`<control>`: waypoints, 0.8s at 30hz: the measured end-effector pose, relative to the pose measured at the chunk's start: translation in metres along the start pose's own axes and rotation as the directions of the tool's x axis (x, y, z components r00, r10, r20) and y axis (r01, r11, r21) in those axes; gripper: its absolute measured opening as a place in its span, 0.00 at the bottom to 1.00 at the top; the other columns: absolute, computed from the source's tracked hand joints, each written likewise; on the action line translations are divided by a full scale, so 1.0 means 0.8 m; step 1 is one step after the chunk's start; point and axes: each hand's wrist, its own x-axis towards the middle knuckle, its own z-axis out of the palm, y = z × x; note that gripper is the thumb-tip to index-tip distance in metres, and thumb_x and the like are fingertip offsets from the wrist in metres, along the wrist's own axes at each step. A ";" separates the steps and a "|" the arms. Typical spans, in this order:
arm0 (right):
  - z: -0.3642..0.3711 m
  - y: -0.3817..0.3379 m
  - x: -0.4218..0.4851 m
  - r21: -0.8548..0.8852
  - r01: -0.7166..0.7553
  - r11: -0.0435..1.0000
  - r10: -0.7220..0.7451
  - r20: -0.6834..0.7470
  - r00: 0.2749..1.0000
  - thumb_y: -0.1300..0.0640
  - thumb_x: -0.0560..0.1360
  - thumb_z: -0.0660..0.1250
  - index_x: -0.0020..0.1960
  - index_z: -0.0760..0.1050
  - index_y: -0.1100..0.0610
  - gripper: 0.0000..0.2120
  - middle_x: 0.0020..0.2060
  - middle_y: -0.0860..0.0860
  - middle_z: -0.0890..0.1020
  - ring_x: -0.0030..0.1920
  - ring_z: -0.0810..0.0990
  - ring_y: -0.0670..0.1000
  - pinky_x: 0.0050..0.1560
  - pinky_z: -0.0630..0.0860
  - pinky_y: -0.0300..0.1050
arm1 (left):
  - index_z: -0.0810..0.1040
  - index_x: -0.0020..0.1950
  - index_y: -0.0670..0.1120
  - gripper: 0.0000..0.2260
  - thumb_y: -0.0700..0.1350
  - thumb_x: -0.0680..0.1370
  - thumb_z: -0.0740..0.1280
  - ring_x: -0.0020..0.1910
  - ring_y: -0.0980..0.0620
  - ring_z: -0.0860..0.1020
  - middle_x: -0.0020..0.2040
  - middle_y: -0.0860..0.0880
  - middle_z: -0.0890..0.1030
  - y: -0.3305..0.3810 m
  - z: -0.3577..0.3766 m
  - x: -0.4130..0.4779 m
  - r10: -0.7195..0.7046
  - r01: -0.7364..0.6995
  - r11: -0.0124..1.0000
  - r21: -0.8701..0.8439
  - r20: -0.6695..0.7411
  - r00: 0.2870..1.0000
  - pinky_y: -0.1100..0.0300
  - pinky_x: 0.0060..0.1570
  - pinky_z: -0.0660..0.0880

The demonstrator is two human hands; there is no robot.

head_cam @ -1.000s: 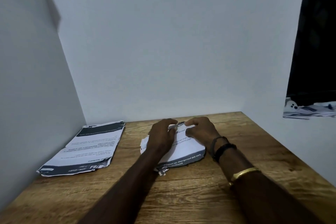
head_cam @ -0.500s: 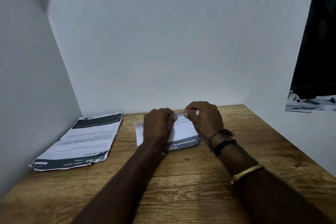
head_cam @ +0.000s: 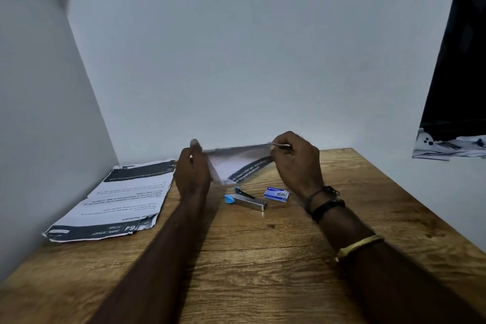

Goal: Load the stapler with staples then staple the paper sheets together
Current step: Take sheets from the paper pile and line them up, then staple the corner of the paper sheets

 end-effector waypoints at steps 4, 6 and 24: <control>-0.002 0.004 -0.002 0.010 -0.025 1.000 0.025 -0.020 0.999 0.63 0.74 0.70 0.44 0.82 0.60 0.03 0.40 0.51 0.85 0.40 0.82 0.43 0.39 0.72 0.24 | 0.77 0.45 0.46 0.19 0.63 0.78 0.64 0.52 0.43 0.80 0.47 0.47 0.78 0.009 -0.005 0.009 -0.370 0.394 0.862 -0.319 0.135 0.919 0.45 0.52 0.82; -0.003 0.004 -0.002 0.017 -0.037 0.999 0.037 -0.032 0.999 0.62 0.75 0.71 0.44 0.83 0.59 0.04 0.37 0.48 0.84 0.36 0.80 0.37 0.37 0.71 0.25 | 0.76 0.42 0.47 0.09 0.50 0.77 0.72 0.42 0.49 0.82 0.42 0.50 0.79 0.003 -0.010 0.003 -0.382 0.430 0.841 -0.327 0.202 0.902 0.55 0.41 0.82; 0.019 -0.004 -0.030 -0.556 0.196 0.808 0.272 0.646 0.713 0.29 0.59 0.73 0.41 0.82 0.49 0.24 0.81 0.49 0.58 0.82 0.37 0.54 0.74 0.30 0.68 | 0.78 0.50 0.54 0.21 0.29 0.70 0.71 0.49 0.44 0.84 0.53 0.44 0.84 -0.016 0.011 -0.011 -0.186 0.192 0.974 -0.118 0.063 0.981 0.49 0.43 0.84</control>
